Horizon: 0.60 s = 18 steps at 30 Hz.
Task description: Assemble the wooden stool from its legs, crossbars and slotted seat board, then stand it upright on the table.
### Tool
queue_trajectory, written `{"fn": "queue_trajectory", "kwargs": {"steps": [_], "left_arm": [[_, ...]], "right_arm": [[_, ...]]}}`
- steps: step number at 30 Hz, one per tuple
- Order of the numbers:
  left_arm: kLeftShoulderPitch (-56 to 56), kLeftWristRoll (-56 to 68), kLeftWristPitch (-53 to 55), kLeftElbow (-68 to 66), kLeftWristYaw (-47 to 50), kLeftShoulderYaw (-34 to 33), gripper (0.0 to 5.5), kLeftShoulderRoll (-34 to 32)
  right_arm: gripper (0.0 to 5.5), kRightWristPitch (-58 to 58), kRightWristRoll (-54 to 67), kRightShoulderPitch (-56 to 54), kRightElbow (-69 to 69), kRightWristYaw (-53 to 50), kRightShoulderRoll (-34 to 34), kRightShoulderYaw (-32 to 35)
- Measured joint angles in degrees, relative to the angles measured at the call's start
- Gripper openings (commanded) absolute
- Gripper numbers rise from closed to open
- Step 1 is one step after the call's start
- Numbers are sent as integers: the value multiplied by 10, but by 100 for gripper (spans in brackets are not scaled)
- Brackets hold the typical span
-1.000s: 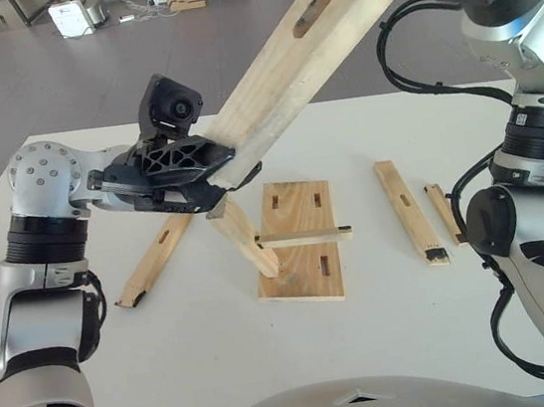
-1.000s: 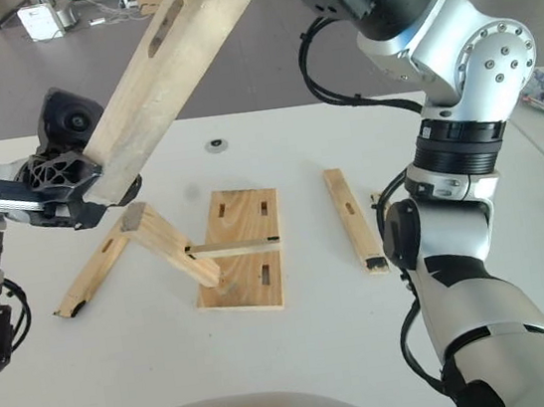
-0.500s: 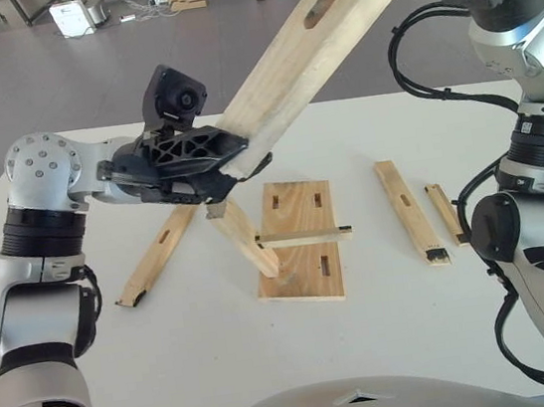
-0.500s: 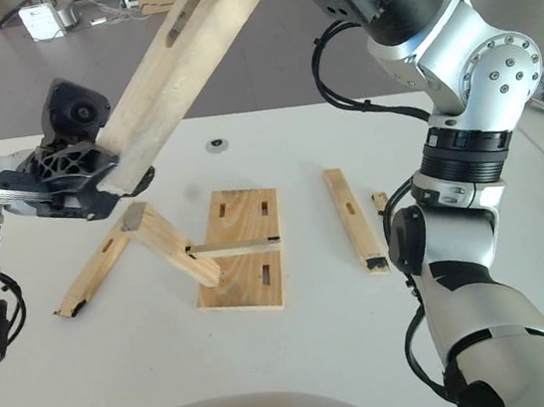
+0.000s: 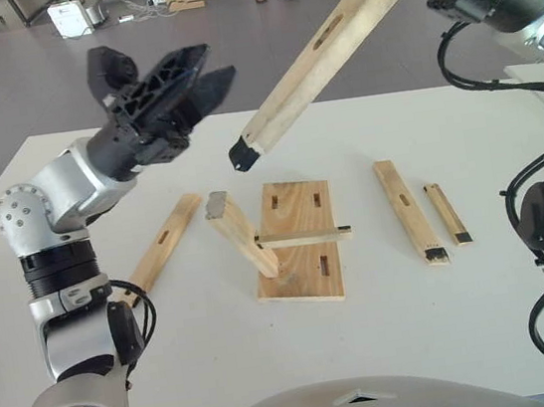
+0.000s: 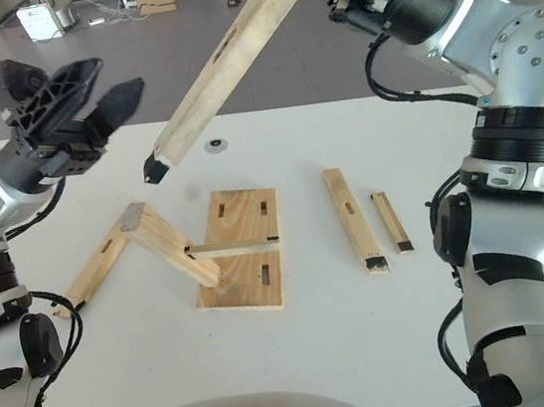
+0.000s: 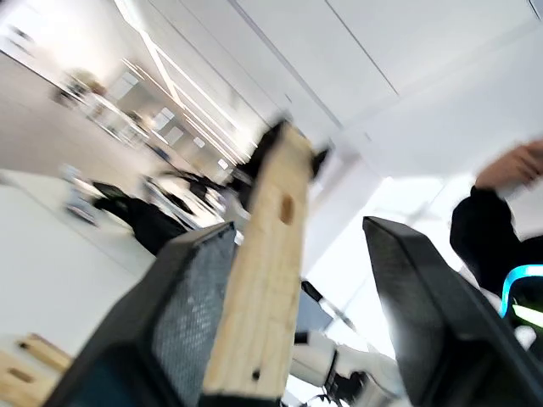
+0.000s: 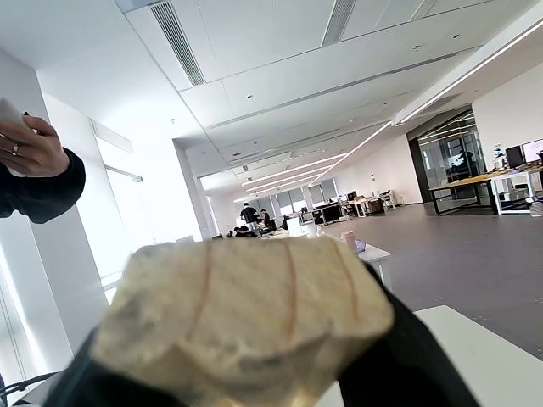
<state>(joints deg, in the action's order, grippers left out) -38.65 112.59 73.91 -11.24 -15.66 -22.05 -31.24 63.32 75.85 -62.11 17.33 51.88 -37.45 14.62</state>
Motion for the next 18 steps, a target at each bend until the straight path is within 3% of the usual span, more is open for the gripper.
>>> {"fn": "queue_trajectory", "kwargs": {"steps": [3,5,10,14,18], "left_arm": [[37,0,-6,3,25,-7,275,-10],[55,0,-22,14,37,-16,275,-19],[107,-34,-83,62,47,-40,275,-43],[162,-136,-148,113,50,-48,275,-35],[202,-232,-220,189,50,-38,275,2]], "right_arm": [[212,-8,-40,-10,-1,26,-7,-5],[212,-47,-128,3,-31,55,-41,-53],[211,-132,-271,119,-100,90,-90,-104],[211,-147,-300,263,-187,110,-131,-86],[211,-151,-263,405,-297,79,-109,-10]]}}
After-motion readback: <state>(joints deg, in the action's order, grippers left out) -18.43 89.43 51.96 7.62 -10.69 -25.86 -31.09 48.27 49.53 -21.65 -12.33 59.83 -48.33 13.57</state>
